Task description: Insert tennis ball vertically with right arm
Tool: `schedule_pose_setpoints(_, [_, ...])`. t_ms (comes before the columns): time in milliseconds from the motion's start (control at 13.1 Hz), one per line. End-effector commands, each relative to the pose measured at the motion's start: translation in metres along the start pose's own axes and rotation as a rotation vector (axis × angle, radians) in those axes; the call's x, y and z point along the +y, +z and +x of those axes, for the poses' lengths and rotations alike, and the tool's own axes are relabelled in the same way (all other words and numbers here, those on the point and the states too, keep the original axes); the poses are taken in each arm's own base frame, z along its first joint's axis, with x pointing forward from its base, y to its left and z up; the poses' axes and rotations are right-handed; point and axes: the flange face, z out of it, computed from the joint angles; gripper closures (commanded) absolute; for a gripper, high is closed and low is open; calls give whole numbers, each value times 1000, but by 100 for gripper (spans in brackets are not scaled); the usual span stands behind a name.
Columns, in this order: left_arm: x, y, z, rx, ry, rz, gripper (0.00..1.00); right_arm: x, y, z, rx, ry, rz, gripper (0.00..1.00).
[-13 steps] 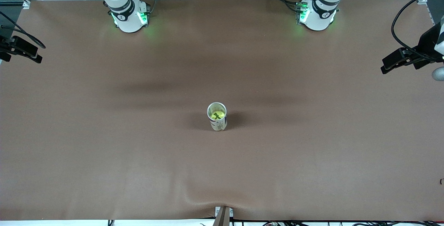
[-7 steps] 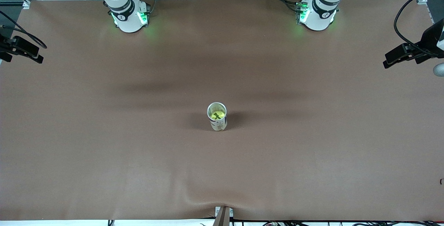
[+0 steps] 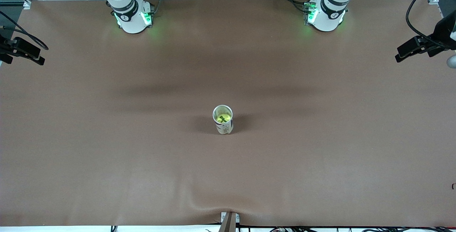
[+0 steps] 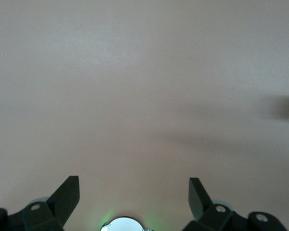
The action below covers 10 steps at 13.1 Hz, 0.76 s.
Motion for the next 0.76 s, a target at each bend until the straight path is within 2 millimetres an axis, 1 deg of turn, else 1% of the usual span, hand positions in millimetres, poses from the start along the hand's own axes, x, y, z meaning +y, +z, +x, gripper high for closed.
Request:
schedule_pose_setpoints(0, [6, -4, -15, 24, 25, -8, 0, -2, -3, 0, 7, -12, -7, 0])
schedule_pose_setpoints(305, [24, -3, -18, 23, 57, -3, 0, -2, -3, 0, 7, -12, -5, 0])
schedule_pose_setpoints(381, [24, -4, -19, 23, 51, -5, 0, -2, -3, 0, 7, -12, -5, 0])
schedule_pose_setpoints(457, [24, -9, -18, 32, 53, -7, 0, -2, -3, 0, 7, -13, -5, 0])
schedule_pose_setpoints(533, [19, -19, -17, 48, 50, -10, 0, -3, -3, 0, 7, -13, -5, 0])
schedule_pose_setpoints(686, [18, -18, -13, 48, 36, -11, 0, -2, -3, 0, 7, -12, -5, 0])
